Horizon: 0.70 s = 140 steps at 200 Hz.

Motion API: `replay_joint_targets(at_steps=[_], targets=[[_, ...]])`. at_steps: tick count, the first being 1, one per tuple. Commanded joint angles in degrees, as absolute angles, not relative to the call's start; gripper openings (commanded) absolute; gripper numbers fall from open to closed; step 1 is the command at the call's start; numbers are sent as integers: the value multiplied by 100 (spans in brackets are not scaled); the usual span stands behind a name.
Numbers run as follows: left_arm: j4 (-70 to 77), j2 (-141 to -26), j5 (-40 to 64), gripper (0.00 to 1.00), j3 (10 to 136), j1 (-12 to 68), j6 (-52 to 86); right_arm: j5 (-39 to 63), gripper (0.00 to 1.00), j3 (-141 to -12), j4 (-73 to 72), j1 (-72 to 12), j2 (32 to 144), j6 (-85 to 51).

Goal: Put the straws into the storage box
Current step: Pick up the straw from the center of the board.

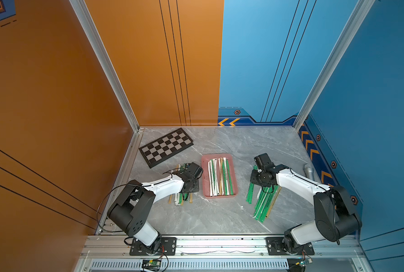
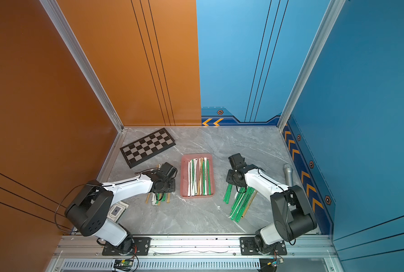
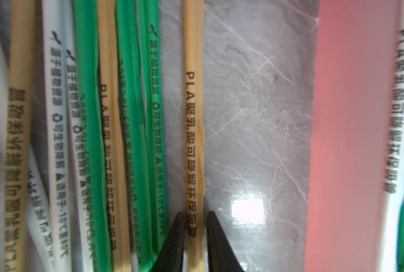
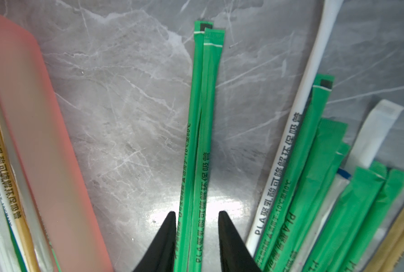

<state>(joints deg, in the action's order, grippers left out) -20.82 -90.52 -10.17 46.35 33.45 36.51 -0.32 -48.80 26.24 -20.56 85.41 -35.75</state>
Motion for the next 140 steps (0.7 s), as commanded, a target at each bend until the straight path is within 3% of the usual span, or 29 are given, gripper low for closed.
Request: replay_joint_targets(at_steps=[1,33,140], targets=[[-2276,-9250,-998,13,4637,3393,3615,-202,33,-4983,2830,-2022,8519,-3445],[-2276,-9131,-1008,2,4623,3383,3604,-200,33,-4955,2839,-1970,8465,-3435],[-2179,-8060,-690,3,5345,3706,3700,-118,31,-4905,2839,-1932,8463,-3480]])
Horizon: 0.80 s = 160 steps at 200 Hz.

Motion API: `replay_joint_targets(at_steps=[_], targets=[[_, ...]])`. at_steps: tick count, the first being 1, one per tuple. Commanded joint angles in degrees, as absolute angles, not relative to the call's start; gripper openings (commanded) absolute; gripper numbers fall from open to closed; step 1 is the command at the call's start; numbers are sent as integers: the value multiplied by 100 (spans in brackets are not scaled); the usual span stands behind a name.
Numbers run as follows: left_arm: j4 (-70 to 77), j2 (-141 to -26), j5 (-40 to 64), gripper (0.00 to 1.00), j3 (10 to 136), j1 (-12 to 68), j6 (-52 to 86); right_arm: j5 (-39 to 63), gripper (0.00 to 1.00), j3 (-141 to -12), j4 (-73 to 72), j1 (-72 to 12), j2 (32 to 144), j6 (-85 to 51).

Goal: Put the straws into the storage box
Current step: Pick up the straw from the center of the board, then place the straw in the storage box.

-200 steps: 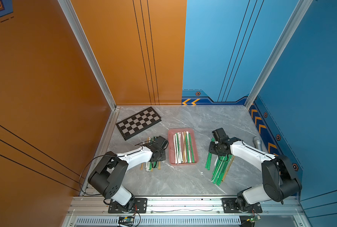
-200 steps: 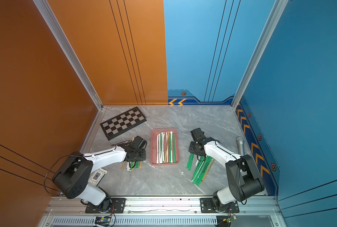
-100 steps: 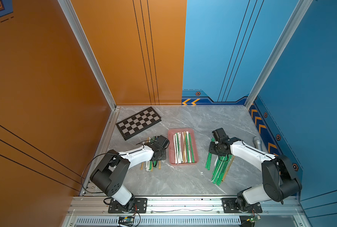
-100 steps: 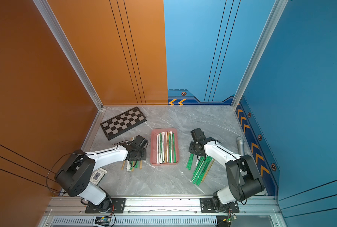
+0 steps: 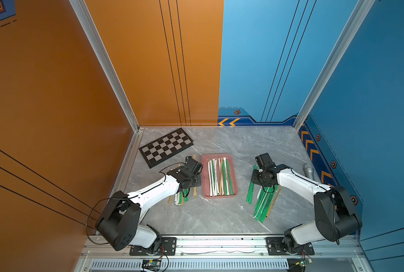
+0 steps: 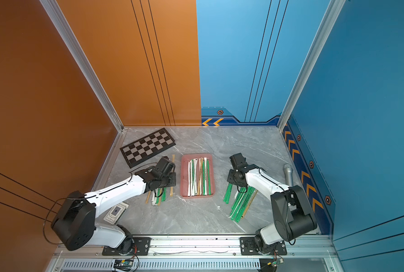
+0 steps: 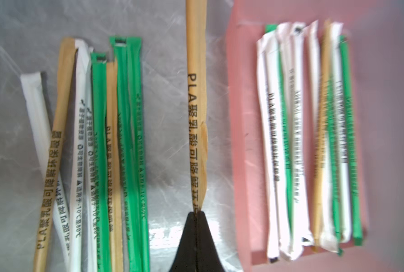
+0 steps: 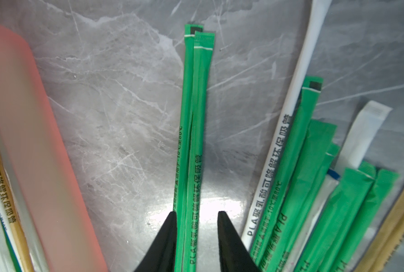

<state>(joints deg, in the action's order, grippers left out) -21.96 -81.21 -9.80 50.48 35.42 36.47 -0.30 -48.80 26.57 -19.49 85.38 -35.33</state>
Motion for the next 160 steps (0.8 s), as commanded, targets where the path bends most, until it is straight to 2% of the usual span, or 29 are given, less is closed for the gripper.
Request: replay_joint_targets(at_steps=[1,59,160], targets=[[-2162,-8069,-670,3,5345,3707,3700,-121,31,-4900,2844,-1933,8468,-3485],[-861,-8670,221,4,5299,3933,4000,-279,28,-4886,2812,-1958,8693,-3542],[-592,-9256,240,7,5350,3953,4096,-281,29,-5002,2619,-2121,9178,-3568]])
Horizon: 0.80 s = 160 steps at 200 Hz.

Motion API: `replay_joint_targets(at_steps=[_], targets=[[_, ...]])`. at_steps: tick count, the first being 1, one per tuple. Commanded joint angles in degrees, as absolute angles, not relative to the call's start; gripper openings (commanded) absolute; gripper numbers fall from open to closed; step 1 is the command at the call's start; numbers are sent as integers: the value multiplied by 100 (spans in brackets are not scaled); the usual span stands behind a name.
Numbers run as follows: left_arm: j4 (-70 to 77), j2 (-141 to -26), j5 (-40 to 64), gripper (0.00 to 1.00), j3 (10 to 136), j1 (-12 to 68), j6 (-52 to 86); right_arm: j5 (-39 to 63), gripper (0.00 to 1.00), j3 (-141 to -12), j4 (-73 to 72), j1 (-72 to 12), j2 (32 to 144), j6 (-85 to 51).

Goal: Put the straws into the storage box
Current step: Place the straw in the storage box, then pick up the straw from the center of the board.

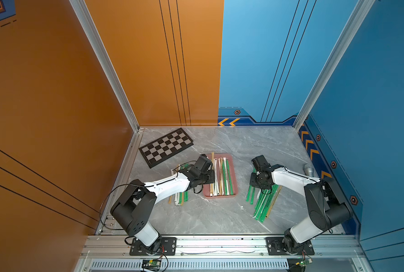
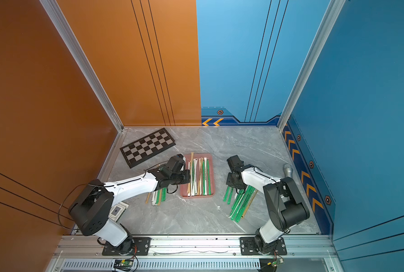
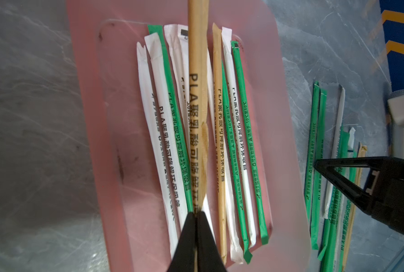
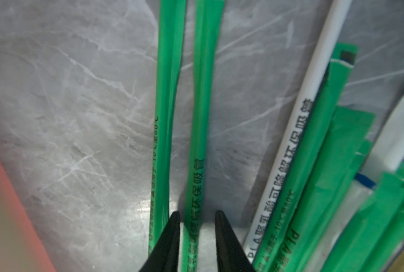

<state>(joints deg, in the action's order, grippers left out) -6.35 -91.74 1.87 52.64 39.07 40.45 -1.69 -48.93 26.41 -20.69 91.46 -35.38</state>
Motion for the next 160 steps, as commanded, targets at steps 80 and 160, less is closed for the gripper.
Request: replay_joint_targets(at_steps=[80,160], targets=[[-1264,-9066,-305,49,5441,4041,3934,-325,26,-5023,2726,-2137,9506,-3560],[-1695,-7965,-1295,96,4840,3909,3780,-466,5,-5074,2907,-2074,8583,-3630]])
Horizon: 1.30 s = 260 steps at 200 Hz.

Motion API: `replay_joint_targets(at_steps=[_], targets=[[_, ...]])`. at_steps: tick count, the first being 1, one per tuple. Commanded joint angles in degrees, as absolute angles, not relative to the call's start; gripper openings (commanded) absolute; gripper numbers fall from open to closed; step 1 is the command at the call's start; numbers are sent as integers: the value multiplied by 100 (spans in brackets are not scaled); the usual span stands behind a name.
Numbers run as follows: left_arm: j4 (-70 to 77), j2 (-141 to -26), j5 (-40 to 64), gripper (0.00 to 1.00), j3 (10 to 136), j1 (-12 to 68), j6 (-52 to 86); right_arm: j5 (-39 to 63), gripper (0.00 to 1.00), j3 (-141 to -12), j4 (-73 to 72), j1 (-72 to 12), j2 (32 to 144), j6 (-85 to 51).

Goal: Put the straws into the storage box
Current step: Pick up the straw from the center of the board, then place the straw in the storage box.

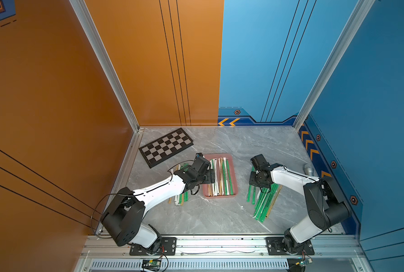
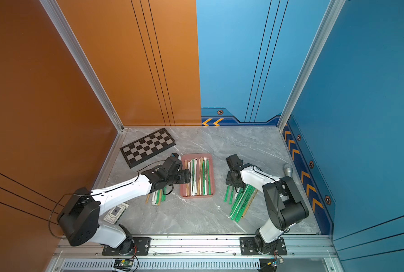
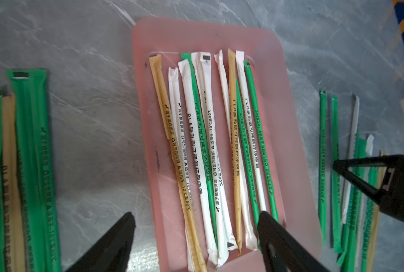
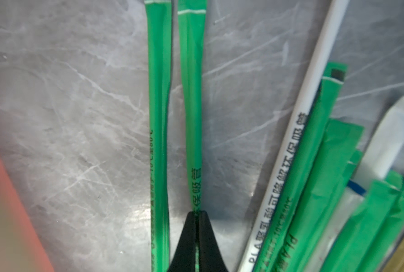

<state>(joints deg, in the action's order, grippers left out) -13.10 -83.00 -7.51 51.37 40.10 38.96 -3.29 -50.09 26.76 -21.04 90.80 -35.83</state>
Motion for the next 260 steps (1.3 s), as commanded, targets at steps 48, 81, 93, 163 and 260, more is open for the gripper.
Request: replay_joint_targets(at_steps=[48,81,93,163,260], targets=[[-2074,-7415,-1417,99,4297,3285,3786,217,5,-5448,2719,-2146,8042,-3790],[-2136,-7600,-795,97,4105,2825,3824,1351,5,-5400,1249,-2390,8361,-4195],[-2155,-7732,-655,94,4129,2785,3815,1524,5,-5439,887,-2503,8585,-4245],[-2189,-7909,-642,89,4133,2791,3779,1907,8,-5722,349,-2864,9538,-4334],[-2268,-8095,-720,78,4307,2916,3656,1491,32,-6066,1072,-3015,9730,-3978]])
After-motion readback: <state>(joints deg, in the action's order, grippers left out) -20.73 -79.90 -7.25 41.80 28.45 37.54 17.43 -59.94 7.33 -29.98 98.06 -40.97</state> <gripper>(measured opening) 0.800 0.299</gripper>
